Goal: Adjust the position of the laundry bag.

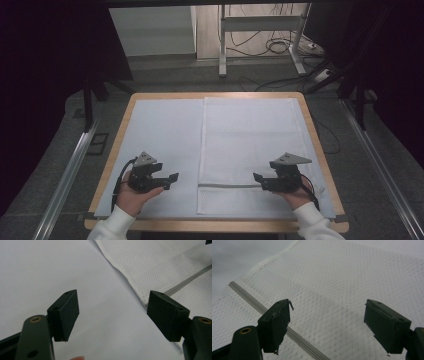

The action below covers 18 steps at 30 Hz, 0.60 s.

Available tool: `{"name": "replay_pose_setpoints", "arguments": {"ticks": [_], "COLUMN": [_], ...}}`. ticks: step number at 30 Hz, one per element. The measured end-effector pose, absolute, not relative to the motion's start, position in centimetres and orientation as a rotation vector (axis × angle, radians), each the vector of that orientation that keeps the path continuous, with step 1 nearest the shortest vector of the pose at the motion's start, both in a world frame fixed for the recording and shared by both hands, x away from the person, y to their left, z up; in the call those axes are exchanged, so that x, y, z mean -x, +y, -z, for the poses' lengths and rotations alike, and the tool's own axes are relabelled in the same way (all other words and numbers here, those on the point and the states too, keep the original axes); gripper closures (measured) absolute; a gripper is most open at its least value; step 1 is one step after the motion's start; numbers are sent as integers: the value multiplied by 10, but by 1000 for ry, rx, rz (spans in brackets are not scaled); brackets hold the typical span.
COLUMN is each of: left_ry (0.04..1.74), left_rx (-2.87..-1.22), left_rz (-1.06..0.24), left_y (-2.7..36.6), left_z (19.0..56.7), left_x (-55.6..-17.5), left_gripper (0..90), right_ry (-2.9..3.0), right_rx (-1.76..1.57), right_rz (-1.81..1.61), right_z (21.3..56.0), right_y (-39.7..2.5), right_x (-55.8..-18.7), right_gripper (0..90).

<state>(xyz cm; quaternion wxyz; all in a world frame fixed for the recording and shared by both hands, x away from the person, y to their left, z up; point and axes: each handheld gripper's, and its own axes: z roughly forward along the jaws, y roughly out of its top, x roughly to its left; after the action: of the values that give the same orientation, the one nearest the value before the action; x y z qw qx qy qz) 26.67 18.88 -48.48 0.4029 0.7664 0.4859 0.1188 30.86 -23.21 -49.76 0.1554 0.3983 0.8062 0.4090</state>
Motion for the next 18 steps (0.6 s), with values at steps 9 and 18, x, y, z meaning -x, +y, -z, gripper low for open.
{"name": "replay_pose_setpoints", "arguments": {"ticks": [9, 18], "left_ry": [1209, 1214], "left_rx": [-1952, -1972], "left_rz": [-261, -227], "left_y": [176, 161], "left_z": [482, 479], "left_x": [-273, -282], "left_gripper": [279, 279], "right_ry": [2286, 2253], "right_rx": [-1150, -1122], "right_rz": [-1176, -1170], "right_z": [495, 491], "right_y": [-237, -239], "right_x": [-308, -306], "right_gripper": [207, 208]}}
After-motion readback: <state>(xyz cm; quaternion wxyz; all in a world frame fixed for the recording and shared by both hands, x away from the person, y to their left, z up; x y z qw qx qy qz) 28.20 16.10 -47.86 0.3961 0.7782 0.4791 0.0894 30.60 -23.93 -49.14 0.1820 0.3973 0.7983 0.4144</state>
